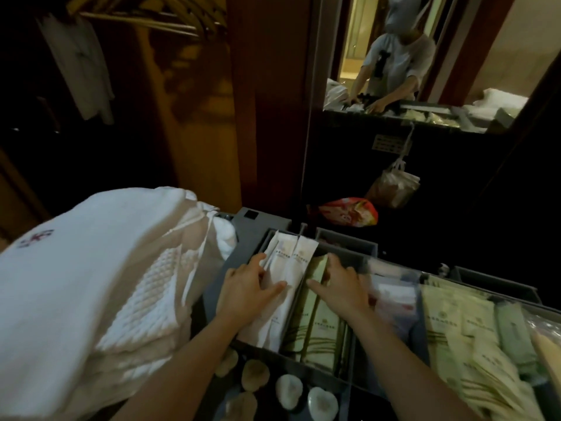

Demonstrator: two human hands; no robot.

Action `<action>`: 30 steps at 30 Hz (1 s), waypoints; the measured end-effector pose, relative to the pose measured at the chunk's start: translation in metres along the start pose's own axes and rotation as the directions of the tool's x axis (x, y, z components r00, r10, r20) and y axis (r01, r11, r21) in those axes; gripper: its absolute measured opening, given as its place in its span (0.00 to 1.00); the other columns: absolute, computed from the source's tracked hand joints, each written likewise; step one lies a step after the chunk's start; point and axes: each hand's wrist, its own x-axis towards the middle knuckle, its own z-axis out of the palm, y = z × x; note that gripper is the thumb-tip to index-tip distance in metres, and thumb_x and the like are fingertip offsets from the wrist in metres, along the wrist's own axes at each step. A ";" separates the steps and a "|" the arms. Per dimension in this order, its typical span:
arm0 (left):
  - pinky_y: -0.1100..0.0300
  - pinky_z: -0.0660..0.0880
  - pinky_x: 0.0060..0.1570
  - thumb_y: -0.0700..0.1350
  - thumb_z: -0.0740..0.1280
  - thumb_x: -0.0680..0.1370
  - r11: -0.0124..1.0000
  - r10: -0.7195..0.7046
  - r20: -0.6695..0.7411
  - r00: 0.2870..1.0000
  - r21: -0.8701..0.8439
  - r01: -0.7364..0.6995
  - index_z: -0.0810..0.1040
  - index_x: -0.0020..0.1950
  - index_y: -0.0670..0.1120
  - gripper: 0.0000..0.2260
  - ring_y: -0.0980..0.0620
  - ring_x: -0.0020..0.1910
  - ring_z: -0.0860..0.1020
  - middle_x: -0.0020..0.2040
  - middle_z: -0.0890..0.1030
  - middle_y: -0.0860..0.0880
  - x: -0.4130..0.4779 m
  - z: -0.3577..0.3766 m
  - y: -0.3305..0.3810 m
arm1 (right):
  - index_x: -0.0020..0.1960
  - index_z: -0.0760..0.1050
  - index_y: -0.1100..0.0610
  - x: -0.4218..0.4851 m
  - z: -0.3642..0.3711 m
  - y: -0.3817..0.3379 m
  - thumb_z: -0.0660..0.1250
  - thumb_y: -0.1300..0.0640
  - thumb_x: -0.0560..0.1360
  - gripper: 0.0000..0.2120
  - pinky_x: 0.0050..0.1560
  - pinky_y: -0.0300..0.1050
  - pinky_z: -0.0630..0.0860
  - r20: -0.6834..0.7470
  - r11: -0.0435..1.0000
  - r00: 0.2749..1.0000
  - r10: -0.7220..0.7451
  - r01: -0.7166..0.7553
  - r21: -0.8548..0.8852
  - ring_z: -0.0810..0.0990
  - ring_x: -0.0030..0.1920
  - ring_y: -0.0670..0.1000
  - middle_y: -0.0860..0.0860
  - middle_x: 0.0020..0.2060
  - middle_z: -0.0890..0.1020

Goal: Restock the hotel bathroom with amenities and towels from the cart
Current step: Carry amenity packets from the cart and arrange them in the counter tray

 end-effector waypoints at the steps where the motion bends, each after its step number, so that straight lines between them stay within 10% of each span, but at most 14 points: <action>1: 0.54 0.64 0.63 0.61 0.65 0.73 1.000 -0.007 -0.003 1.000 0.008 0.007 0.63 0.71 0.52 0.29 0.52 0.53 0.76 0.52 0.78 0.53 0.000 0.001 0.000 | 0.72 0.57 0.52 -0.001 0.001 -0.002 0.64 0.39 0.72 0.35 0.62 0.52 0.68 -0.033 1.000 0.999 0.014 -0.015 -0.021 0.69 0.65 0.57 0.53 0.63 0.75; 15: 0.56 0.67 0.55 0.63 0.64 0.73 0.997 0.013 0.014 1.000 0.070 -0.014 0.71 0.45 0.50 0.16 0.57 0.35 0.72 0.33 0.73 0.54 -0.001 -0.002 0.006 | 0.45 0.63 0.50 -0.008 0.000 -0.003 0.60 0.43 0.76 0.11 0.54 0.49 0.66 -0.128 0.998 0.992 0.011 -0.019 -0.064 0.76 0.53 0.55 0.51 0.46 0.81; 30: 0.56 0.66 0.56 0.61 0.63 0.74 0.998 0.008 0.082 0.997 -0.061 -0.003 0.67 0.42 0.53 0.13 0.58 0.36 0.70 0.33 0.73 0.54 0.002 -0.008 0.006 | 0.36 0.64 0.49 -0.008 0.008 -0.006 0.59 0.50 0.79 0.13 0.39 0.43 0.65 -0.265 0.995 0.963 0.051 -0.027 0.095 0.71 0.32 0.47 0.46 0.30 0.71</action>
